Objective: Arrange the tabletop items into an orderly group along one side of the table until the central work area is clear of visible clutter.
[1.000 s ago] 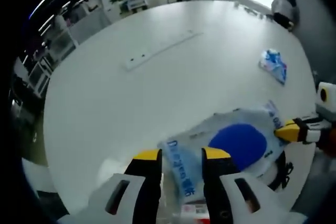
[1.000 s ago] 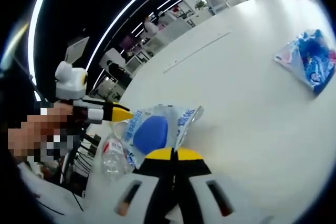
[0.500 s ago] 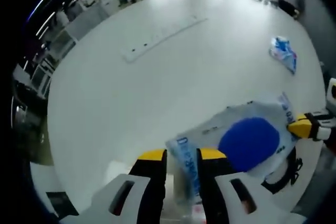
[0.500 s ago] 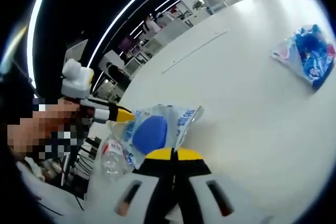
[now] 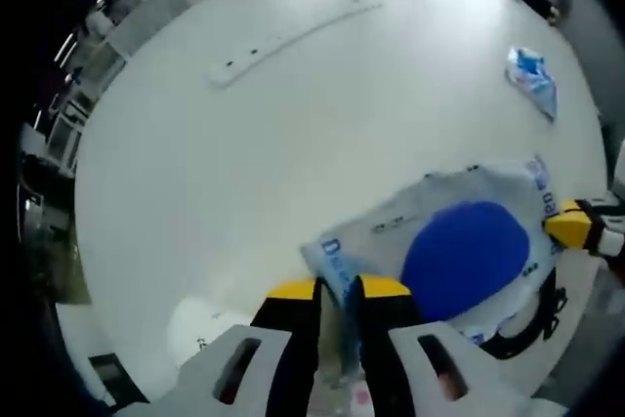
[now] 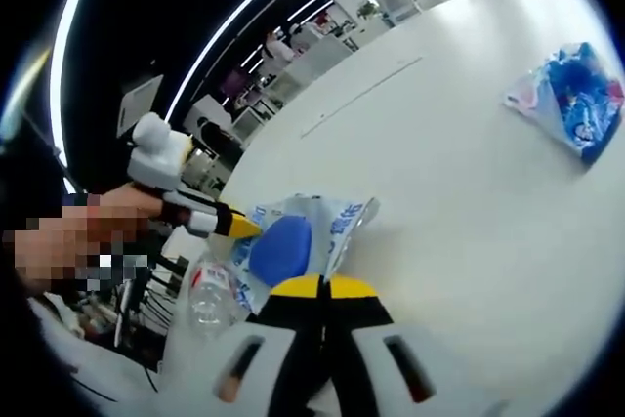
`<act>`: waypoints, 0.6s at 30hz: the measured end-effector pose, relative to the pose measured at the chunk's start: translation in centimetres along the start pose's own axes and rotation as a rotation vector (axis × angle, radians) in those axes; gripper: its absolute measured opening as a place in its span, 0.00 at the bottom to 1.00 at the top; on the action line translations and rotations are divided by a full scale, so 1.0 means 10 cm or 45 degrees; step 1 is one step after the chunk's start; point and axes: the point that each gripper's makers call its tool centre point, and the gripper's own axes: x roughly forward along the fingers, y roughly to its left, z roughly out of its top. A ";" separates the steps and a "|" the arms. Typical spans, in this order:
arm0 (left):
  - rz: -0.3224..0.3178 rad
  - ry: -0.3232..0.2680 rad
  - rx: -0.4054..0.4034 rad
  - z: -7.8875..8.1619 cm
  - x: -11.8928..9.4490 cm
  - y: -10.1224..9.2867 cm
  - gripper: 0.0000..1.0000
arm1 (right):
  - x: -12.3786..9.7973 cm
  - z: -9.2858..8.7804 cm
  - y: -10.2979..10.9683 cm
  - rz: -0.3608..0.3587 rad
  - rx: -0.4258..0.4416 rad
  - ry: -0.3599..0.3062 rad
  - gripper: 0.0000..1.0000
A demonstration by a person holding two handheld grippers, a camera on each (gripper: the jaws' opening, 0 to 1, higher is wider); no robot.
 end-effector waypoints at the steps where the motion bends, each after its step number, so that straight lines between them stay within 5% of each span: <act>1: -0.010 0.005 -0.019 -0.01 0.00 -0.01 0.05 | 0.00 0.00 0.00 0.000 0.001 0.001 0.00; 18: -0.115 -0.037 -0.134 0.02 -0.08 -0.06 0.00 | -0.02 0.03 0.00 0.005 0.016 -0.003 0.00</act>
